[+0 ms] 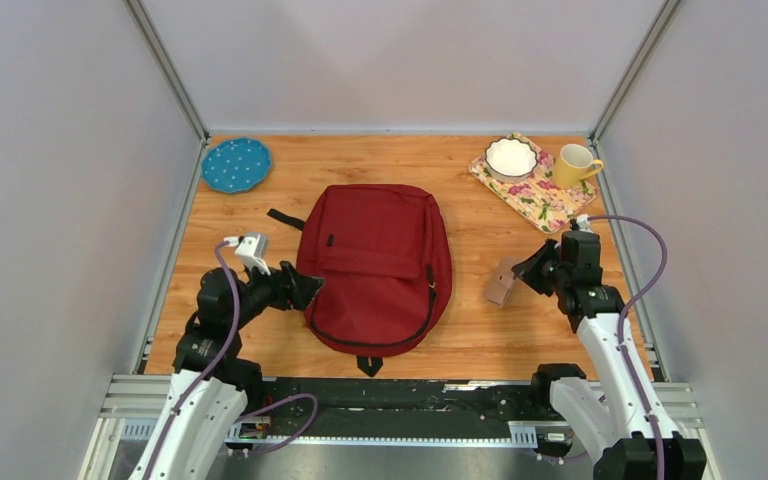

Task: Pack the student bag
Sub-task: Pick up the personal item from the center of the board, then place the personal item in the student bag.

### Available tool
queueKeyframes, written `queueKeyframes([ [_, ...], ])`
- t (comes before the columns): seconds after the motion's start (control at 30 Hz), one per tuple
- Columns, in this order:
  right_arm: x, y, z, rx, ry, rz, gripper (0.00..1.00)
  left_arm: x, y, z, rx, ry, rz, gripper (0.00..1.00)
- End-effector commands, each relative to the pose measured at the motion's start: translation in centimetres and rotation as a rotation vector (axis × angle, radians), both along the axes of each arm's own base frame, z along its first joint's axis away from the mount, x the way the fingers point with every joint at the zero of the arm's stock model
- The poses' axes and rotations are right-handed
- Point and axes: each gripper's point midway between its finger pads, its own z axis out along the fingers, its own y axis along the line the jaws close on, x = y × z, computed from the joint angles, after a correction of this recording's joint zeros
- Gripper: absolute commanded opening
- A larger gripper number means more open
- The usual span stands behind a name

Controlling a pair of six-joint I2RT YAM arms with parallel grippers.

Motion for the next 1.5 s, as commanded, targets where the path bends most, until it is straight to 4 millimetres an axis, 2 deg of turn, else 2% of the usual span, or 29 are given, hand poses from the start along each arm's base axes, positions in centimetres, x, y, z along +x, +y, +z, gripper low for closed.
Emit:
queueKeyframes([
  [0.0,0.4,1.1,3.6,0.025,-0.102,0.081,0.0,-0.4,-4.0,7.4,-0.153,-0.145,-0.236,0.9],
  [0.13,0.1,2.1,4.7,0.058,-0.133,0.13,0.0,-0.8,-5.6,7.4,-0.237,-0.097,-0.326,0.9],
  [0.2,-0.1,2.9,5.7,0.083,-0.16,0.171,0.0,-0.4,-6.1,8.2,-0.277,-0.137,-0.347,0.89],
  [0.33,-0.6,4.5,8.3,0.153,-0.225,0.247,0.0,-0.3,-6.9,8.7,-0.319,-0.153,-0.381,0.9],
  [0.37,-0.9,5.5,9.1,0.193,-0.25,0.297,0.0,-0.2,-7.2,8.8,-0.315,-0.16,-0.389,0.9],
  [0.5,-1.8,7.3,10.8,0.286,-0.3,0.393,0.0,-0.7,-9.9,8.2,-0.295,-0.13,-0.487,0.9],
  [0.67,-2.8,8.7,12.8,0.346,-0.354,0.476,0.0,-0.7,-12.7,8.9,-0.311,-0.154,-0.567,0.9],
  [0.7,-3.0,9.0,13.1,0.364,-0.354,0.487,0.0,-0.9,-13.9,8.1,-0.303,-0.114,-0.595,0.9],
  [0.73,-3.0,9.1,13.3,0.376,-0.355,0.489,0.0,-0.3,-14.4,8.9,-0.285,-0.143,-0.591,0.9],
  [0.77,-3.2,9.4,13.7,0.387,-0.368,0.51,0.0,-0.7,-15.4,8.2,-0.262,-0.108,-0.614,0.9],
  [0.8,-3.5,9.7,14.0,0.403,-0.369,0.525,0.0,-0.2,-16.1,7.4,-0.239,-0.08,-0.62,0.9],
  [0.87,-4.0,10.2,14.7,0.421,-0.381,0.558,0.0,0.2,-17.3,8.5,-0.25,-0.11,-0.646,0.9],
  [0.9,-4.2,10.4,15.0,0.424,-0.389,0.573,0.0,0.6,-17.8,7.9,-0.26,-0.088,-0.651,0.9],
  [0.93,-4.3,10.6,15.3,0.429,-0.392,0.582,0.0,0.6,-18.4,9.3,-0.308,-0.118,-0.675,0.9],
  [0.97,-4.6,10.8,15.7,0.438,-0.4,0.602,0.0,0.9,-19.1,8.7,-0.322,-0.094,-0.687,0.9],
  [1.07,-5.7,11.8,17.1,0.473,-0.439,0.688,0.0,0.8,-21.0,9.8,-0.354,-0.114,-0.742,0.9],
  [1.1,-6.1,12.2,17.5,0.484,-0.448,0.716,0.0,1.1,-21.8,8.9,-0.348,-0.09,-0.753,0.9],
  [1.13,-6.7,12.5,18.2,0.494,-0.464,0.741,0.0,1.1,-22.4,9.9,-0.37,-0.117,-0.777,0.9],
  [1.17,-7.2,12.8,18.6,0.5,-0.479,0.777,0.0,1.0,-23.1,9.3,-0.379,-0.099,-0.796,0.9],
  [1.2,-7.6,13.0,18.8,0.505,-0.484,0.797,0.0,0.7,-23.5,9.4,-0.394,-0.1,-0.818,0.9],
  [1.23,-7.9,13.2,19.0,0.508,-0.49,0.814,0.0,0.6,-23.9,10.4,-0.433,-0.128,-0.836,0.9],
  [1.27,-8.2,13.3,19.1,0.514,-0.486,0.828,0.0,0.4,-24.5,10.2,-0.45,-0.12,-0.855,0.9],
  [1.33,-8.5,13.5,19.3,0.52,-0.487,0.848,0.0,-0.1,-25.0,11.7,-0.51,-0.155,-0.896,0.9],
  [1.37,-8.8,13.7,19.4,0.527,-0.489,0.865,0.0,-0.3,-25.6,11.4,-0.519,-0.144,-0.912,0.9],
  [1.43,-9.2,13.8,19.4,0.535,-0.491,0.886,0.0,-0.6,-26.1,12.3,-0.545,-0.161,-0.945,0.9],
  [1.47,-9.4,13.9,19.5,0.538,-0.496,0.899,0.0,-0.6,-26.5,11.8,-0.548,-0.148,-0.958,0.9],
])
